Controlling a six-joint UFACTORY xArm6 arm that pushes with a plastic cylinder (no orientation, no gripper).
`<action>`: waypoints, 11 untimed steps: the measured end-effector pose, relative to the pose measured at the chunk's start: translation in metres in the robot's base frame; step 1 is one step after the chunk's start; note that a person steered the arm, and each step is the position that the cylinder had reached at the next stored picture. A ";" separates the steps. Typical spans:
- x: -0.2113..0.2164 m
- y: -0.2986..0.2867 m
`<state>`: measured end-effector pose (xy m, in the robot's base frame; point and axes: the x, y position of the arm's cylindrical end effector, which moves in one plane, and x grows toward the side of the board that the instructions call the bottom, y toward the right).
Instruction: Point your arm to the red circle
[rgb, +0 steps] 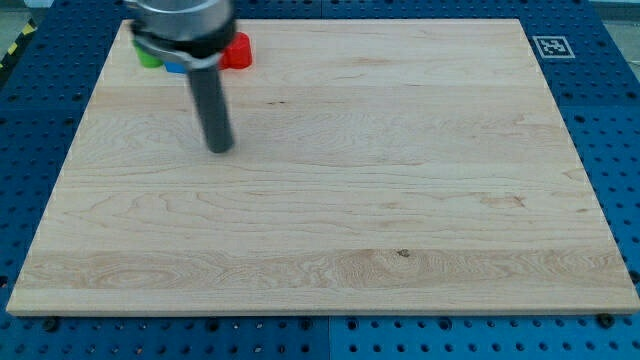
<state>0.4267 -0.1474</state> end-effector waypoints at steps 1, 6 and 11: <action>-0.014 -0.053; -0.102 0.176; -0.211 0.024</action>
